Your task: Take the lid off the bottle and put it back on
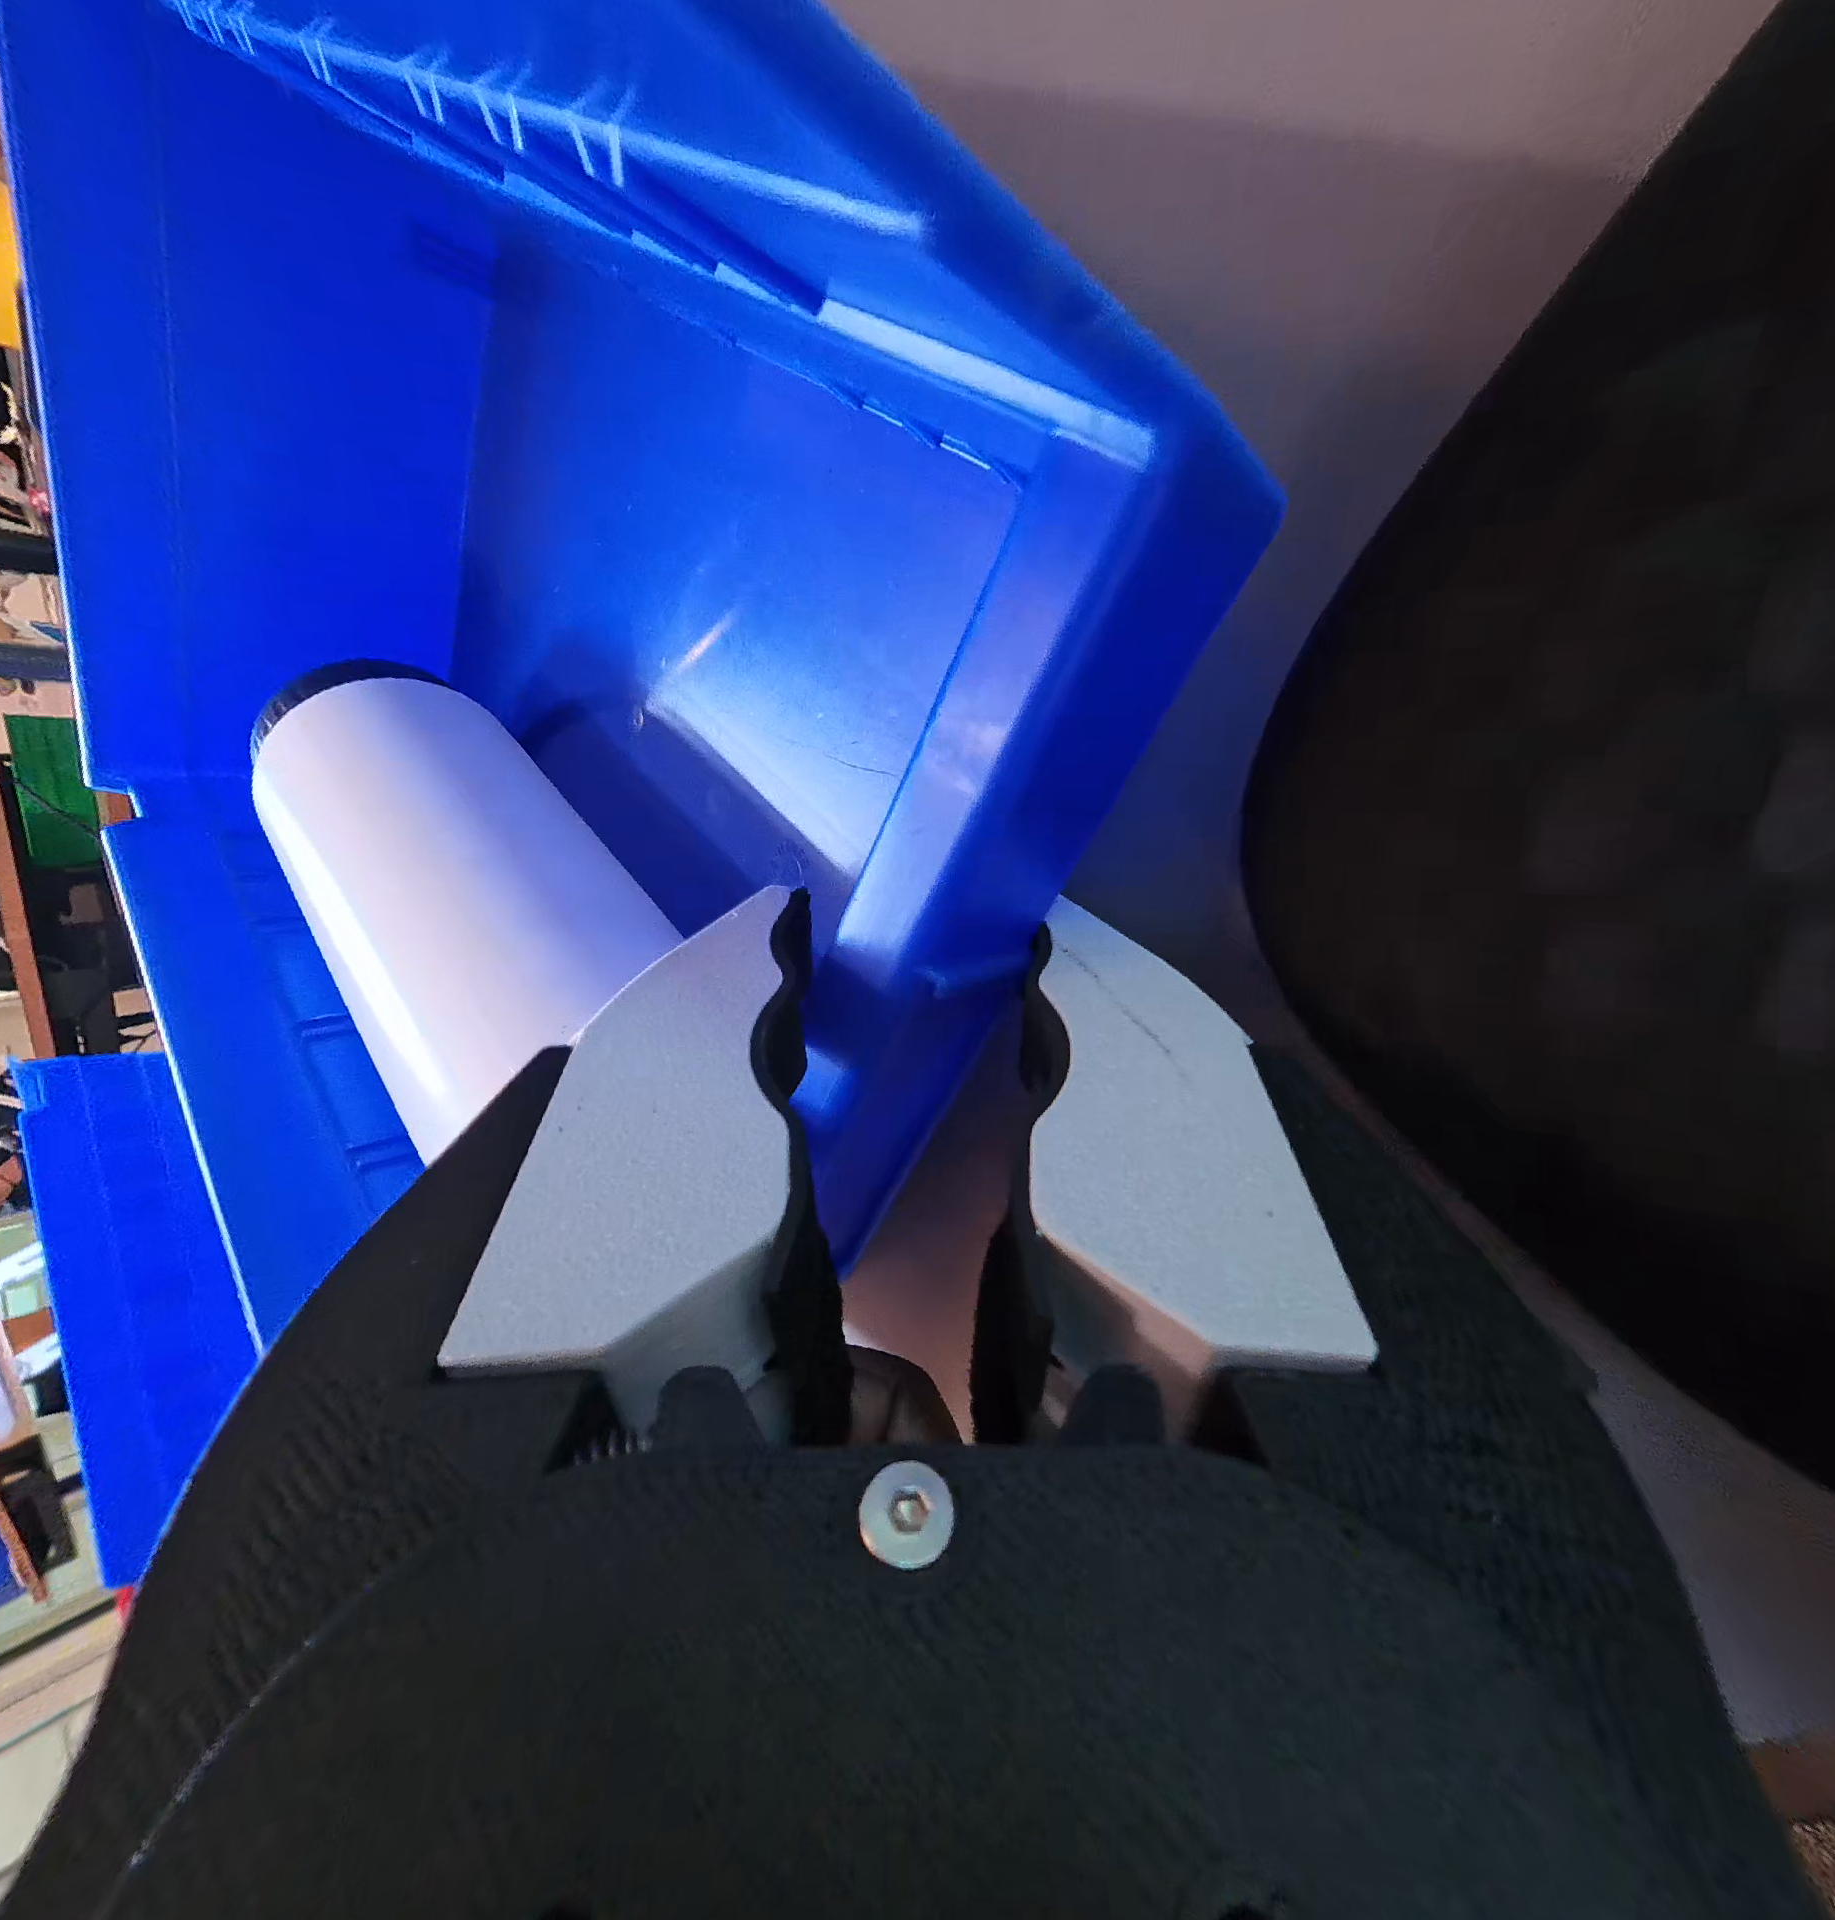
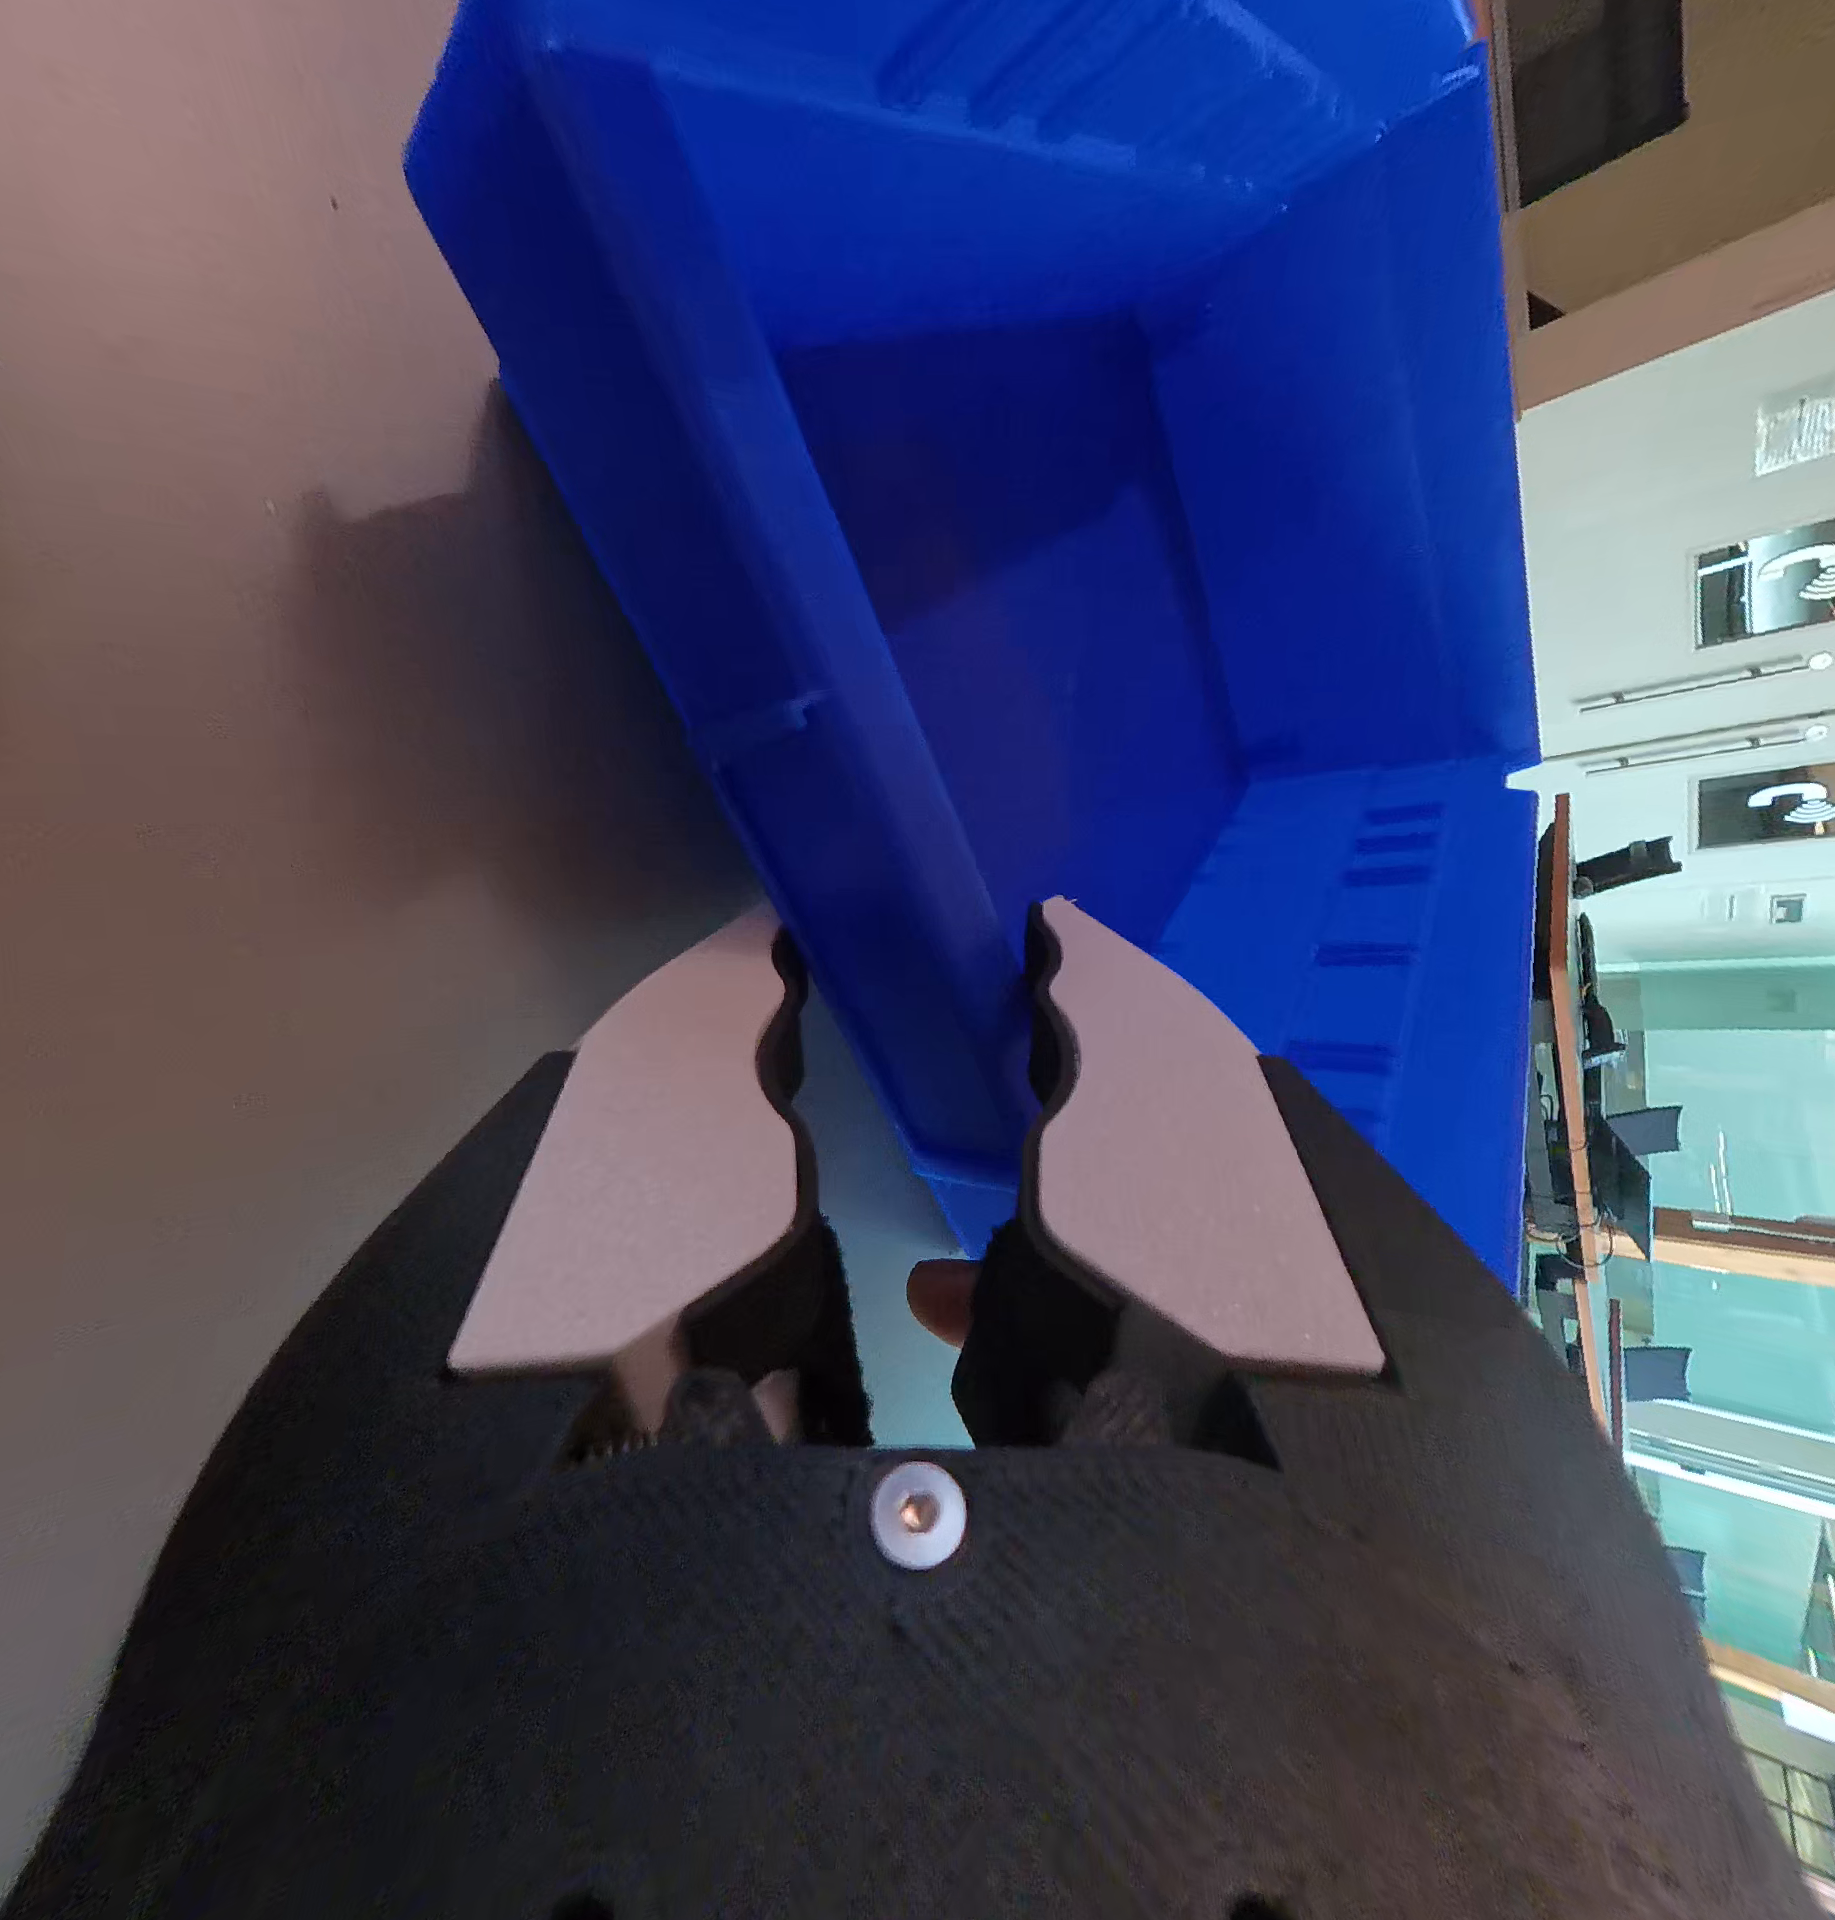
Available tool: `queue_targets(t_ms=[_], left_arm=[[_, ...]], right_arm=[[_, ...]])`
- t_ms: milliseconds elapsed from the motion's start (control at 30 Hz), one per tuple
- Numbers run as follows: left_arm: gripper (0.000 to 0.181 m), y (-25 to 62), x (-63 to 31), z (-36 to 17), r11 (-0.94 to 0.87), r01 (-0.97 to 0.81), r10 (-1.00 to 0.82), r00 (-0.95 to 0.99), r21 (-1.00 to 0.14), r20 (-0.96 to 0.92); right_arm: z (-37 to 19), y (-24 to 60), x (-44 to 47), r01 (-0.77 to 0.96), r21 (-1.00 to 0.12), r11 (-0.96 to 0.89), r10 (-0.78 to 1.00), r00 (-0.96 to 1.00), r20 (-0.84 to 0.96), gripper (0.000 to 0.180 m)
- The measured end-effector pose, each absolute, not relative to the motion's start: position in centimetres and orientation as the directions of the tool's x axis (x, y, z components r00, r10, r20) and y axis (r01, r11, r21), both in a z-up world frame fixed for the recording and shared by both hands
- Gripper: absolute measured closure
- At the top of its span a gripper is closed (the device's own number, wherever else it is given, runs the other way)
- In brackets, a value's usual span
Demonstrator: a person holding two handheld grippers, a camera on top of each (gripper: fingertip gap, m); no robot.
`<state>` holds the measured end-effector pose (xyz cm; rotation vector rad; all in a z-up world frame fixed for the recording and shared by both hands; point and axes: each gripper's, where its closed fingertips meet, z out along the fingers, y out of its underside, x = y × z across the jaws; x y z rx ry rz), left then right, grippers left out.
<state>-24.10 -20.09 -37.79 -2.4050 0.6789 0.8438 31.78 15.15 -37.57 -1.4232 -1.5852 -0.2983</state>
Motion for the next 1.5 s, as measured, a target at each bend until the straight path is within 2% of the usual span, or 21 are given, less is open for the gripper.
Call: queue_targets(t_ms=[167,233,300,367,467,567,633,733,967,1133,1200,1367,1500], left_arm=[[0.143,-21.8,-25.1,-37.8,-0.764,-0.579,-0.281,0.696,-0.285,-0.661],[0.140,-22.3,-25.3,-37.8,-0.765,-0.556,-0.249,0.721,-0.326,-0.646],[0.130,-23.0,-24.8,-37.7,-0.774,-0.477,-0.200,0.808,-0.416,-0.554],[0.117,-23.6,-23.2,-36.6,-0.757,-0.348,-0.149,0.916,-0.553,-0.373],[0.098,-23.2,-22.4,-32.0,-0.655,-0.223,-0.071,0.969,-0.722,-0.235],[0.089,-21.8,-26.0,-27.6,-0.628,-0.126,0.094,0.967,-0.768,-0.236],[0.085,-20.4,-29.1,-26.6,-0.685,-0.050,0.167,0.960,-0.727,-0.224],[0.078,-17.7,-33.9,-27.7,-0.800,0.055,0.211,0.958,-0.597,-0.195],[0.082,-13.8,-39.6,-33.5,-0.935,0.269,0.275,0.961,-0.231,0.007],[0.086,-14.2,-39.4,-37.1,-0.971,0.238,0.239,0.971,-0.016,-0.018],[0.071,-14.9,-38.7,-39.0,-0.977,0.205,0.203,0.978,0.065,-0.040],[0.073,-14.3,-36.8,-38.9,-0.997,0.057,0.053,0.996,0.054,-0.078],[0.074,-13.5,-35.3,-35.5,-0.992,-0.049,-0.032,0.989,-0.118,-0.146]], right_arm=[[-37.6,15.3,32.6,0.879,-0.401,0.259,0.636,0.157,0.755,0.138],[-37.6,15.0,32.6,0.873,-0.433,0.227,0.661,0.188,0.726,0.134],[-37.0,14.1,32.1,0.820,-0.531,0.214,0.702,0.249,0.667,0.127],[-35.4,13.1,31.6,0.727,-0.651,0.219,0.732,0.319,0.602,0.118],[-31.0,11.7,31.1,0.512,-0.817,0.263,0.746,0.430,0.509,0.105],[-26.1,10.5,30.8,0.293,-0.895,0.336,0.742,0.503,0.443,0.089],[-24.1,9.7,30.5,0.225,-0.901,0.370,0.740,0.516,0.432,0.079],[-22.7,8.7,30.1,0.204,-0.892,0.404,0.730,0.516,0.449,0.074],[-22.7,8.3,29.2,0.282,-0.856,0.433,0.705,0.486,0.517,0.075],[-23.5,8.4,28.3,0.326,-0.839,0.437,0.706,0.453,0.544,0.078],[-23.9,8.4,28.0,0.341,-0.830,0.441,0.708,0.437,0.555,0.078],[-24.2,8.4,27.6,0.358,-0.817,0.452,0.702,0.422,0.573,0.081],[-24.1,8.0,27.0,0.365,-0.806,0.467,0.703,0.399,0.588,0.083]])
